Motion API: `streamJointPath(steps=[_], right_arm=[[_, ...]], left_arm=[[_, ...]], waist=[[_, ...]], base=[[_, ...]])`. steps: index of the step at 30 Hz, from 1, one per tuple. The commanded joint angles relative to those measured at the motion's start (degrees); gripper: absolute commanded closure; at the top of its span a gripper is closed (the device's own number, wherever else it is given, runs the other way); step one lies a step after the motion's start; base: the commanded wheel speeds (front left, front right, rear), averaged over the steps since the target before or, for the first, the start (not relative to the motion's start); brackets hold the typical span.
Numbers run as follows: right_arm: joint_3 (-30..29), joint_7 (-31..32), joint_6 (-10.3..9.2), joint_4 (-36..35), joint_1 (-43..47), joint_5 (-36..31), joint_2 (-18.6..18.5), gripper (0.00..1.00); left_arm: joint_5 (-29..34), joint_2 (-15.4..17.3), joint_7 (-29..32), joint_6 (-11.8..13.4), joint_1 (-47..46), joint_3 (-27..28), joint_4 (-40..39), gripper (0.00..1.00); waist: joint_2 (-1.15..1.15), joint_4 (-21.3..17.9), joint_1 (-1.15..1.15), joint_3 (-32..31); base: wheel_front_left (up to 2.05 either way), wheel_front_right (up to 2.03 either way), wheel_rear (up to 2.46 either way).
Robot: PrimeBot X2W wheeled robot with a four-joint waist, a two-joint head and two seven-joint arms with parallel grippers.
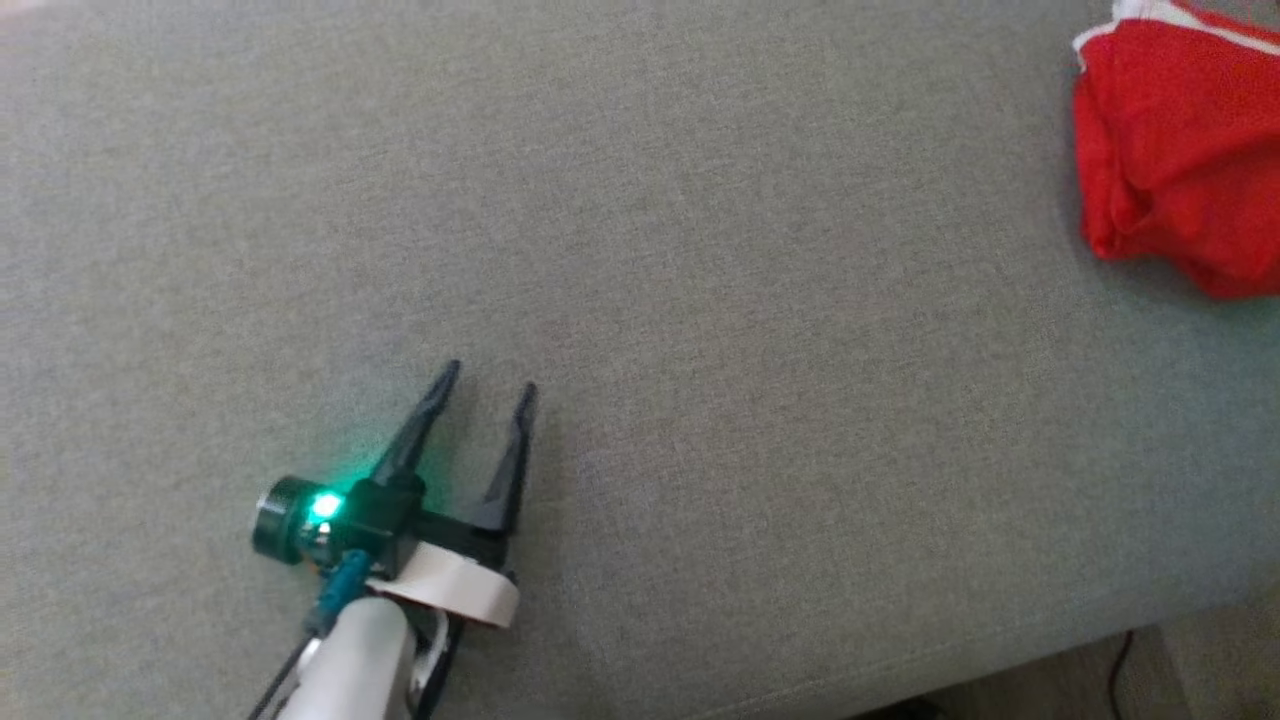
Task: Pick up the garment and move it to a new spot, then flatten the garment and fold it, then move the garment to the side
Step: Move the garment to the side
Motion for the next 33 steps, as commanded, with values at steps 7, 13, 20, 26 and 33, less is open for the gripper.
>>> streamJointPath(steps=[7,13,20,26,33], right_arm=[[7.7,-4.9,-0.05,-2.2,-0.8,3.1,10.3,0.0],[22.1,-5.0,-0.05,-13.0,8.9,15.3,15.2,0.0],[36.3,-5.0,-0.05,-20.1,24.3,26.7,15.6,0.0],[37.4,-5.0,-0.05,-21.4,32.9,30.2,15.6,0.0],[38.2,-5.0,-0.05,-22.0,37.6,32.1,15.6,0.0]], left_arm=[[-0.6,1.2,-0.2,3.3,0.0,6.8,-1.5,0.0],[-2.4,0.8,-0.2,6.1,1.3,12.6,-1.9,0.0],[-3.9,0.3,-0.2,7.3,4.5,17.9,-2.8,0.0],[-4.1,-0.2,-0.2,7.3,7.5,19.3,-1.5,0.0],[-5.6,-0.4,-0.2,5.6,10.5,20.2,-0.4,0.0]], waist=[[0.0,1.6,0.0,-3.0],[0.0,5.1,0.0,-5.8],[0.0,9.6,0.0,-9.2],[0.0,11.3,0.0,-12.6],[0.0,11.1,0.0,-15.9]], base=[[0.0,0.0,0.0],[0.0,0.0,0.0],[0.0,0.0,0.0],[0.0,0.0,0.0],[0.0,0.0,0.0]])
